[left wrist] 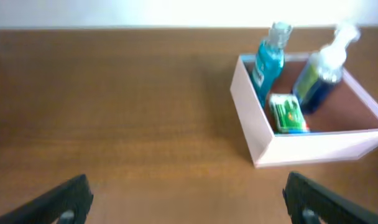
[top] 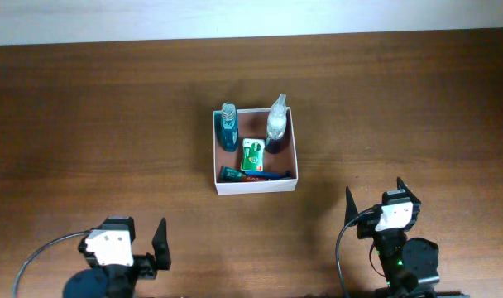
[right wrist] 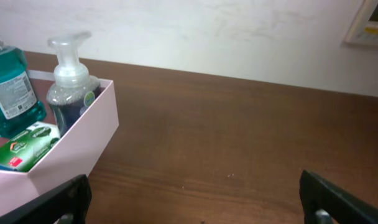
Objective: Pack container
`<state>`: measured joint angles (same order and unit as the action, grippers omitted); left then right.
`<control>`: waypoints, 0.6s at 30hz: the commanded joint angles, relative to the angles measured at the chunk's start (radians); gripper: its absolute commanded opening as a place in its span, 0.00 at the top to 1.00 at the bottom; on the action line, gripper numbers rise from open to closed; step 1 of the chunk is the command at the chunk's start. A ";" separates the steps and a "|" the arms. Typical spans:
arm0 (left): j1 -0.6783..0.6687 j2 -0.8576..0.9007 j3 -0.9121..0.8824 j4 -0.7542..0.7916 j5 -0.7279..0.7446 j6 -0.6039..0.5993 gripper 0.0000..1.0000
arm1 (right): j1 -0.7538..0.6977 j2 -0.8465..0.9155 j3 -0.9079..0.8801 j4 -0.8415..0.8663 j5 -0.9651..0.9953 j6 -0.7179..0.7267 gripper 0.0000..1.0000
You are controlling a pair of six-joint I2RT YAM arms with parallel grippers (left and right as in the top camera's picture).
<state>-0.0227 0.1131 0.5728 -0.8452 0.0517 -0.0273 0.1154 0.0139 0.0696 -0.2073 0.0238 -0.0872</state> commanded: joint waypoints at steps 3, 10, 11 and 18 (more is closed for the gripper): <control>0.006 -0.109 -0.194 0.228 -0.006 -0.003 0.01 | -0.005 -0.010 -0.008 -0.001 -0.010 -0.006 0.02; 0.006 -0.108 -0.454 0.768 -0.007 -0.003 0.01 | -0.005 -0.010 -0.008 -0.001 -0.010 -0.006 0.02; 0.006 -0.108 -0.486 0.829 -0.007 -0.003 0.01 | -0.005 -0.010 -0.008 -0.001 -0.010 -0.006 0.02; 0.006 -0.108 -0.565 0.828 -0.014 -0.002 0.01 | -0.005 -0.010 -0.008 -0.001 -0.010 -0.006 0.02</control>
<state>-0.0227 0.0135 0.0315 0.0360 0.0486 -0.0277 0.1154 0.0139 0.0689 -0.2062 0.0238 -0.0872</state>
